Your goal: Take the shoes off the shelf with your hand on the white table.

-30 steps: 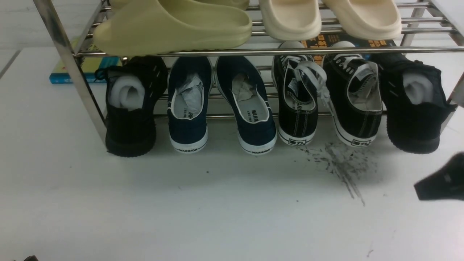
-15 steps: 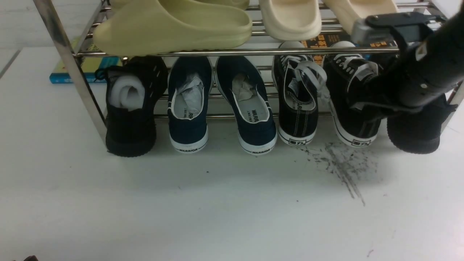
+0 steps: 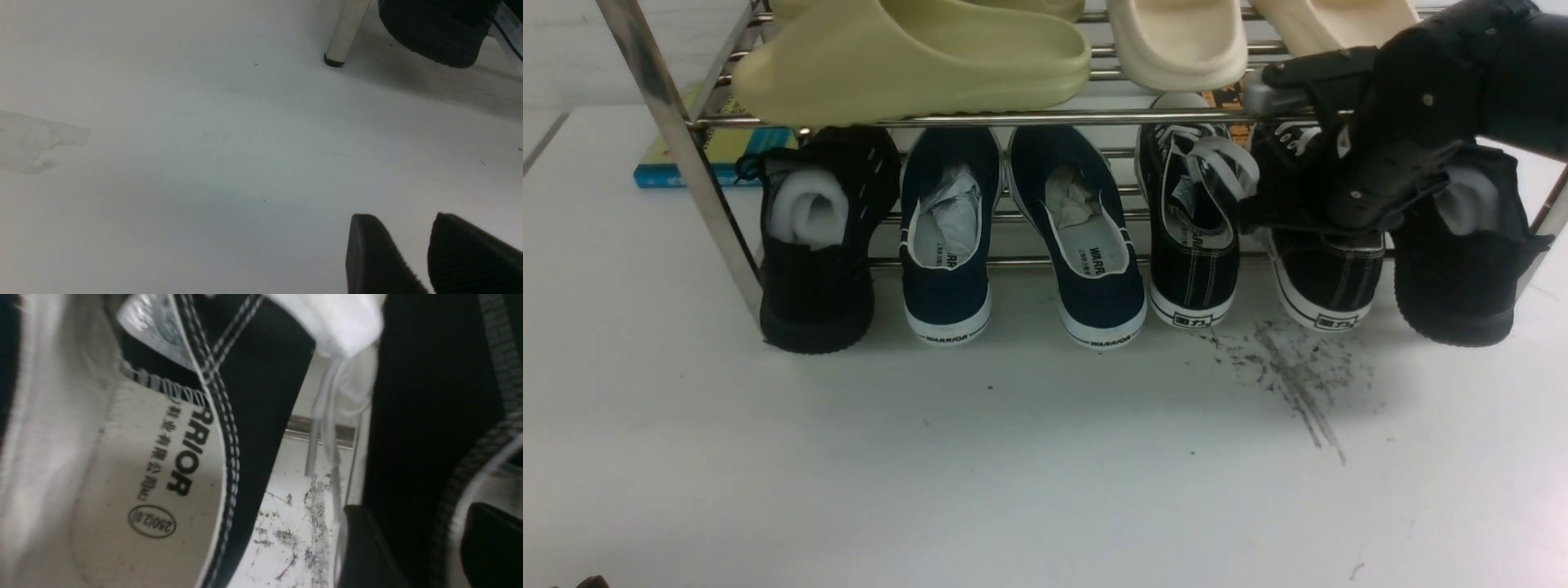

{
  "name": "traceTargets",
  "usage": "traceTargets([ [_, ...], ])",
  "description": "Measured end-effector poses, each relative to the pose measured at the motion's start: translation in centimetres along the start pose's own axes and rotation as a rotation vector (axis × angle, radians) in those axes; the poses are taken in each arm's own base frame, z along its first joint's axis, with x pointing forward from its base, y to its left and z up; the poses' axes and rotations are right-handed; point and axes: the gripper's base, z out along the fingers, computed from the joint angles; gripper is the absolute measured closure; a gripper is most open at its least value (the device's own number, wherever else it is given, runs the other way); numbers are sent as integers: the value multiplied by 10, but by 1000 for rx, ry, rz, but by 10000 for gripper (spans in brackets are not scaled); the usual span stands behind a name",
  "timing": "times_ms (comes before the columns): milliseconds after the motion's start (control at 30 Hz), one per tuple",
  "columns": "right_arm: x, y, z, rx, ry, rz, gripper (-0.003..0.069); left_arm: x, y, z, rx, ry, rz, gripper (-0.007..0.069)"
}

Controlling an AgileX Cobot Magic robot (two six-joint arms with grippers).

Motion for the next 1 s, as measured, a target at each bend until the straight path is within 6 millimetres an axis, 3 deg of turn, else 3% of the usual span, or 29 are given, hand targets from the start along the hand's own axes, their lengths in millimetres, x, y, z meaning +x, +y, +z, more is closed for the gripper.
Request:
traceTargets([
  [33, 0, 0, 1, 0, 2, 0, 331, 0, 0, 0, 0, 0, 0, 383],
  [167, 1, 2, 3, -2, 14, 5, 531, 0, 0, 0, 0, 0, 0, 383],
  [200, 1, 2, 2, -3, 13, 5, 543, 0, 0, 0, 0, 0, 0, 383],
  [233, 1, 1, -1, 1, 22, 6, 633, 0, 0, 0, 0, 0, 0, 383],
  [267, 2, 0, -5, 4, 29, 7, 651, 0, 0, 0, 0, 0, 0, 383],
  [400, 7, -4, -28, 17, 75, 14, 658, 0, 0, 0, 0, 0, 0, 383],
  [667, 20, -12, -118, -42, 64, 48, 658, 0, 0, 0, 0, 0, 0, 383],
  [767, 28, -12, -138, -80, 81, 46, 656, 0, 0, 0, 0, 0, 0, 383],
  [833, 38, -12, -161, -123, 89, 36, 655, 0, 0, 0, 0, 0, 0, 383],
  [1000, 47, -14, -188, -169, 60, 2, 652, 0, 0, 0, 0, 0, 0, 383],
])
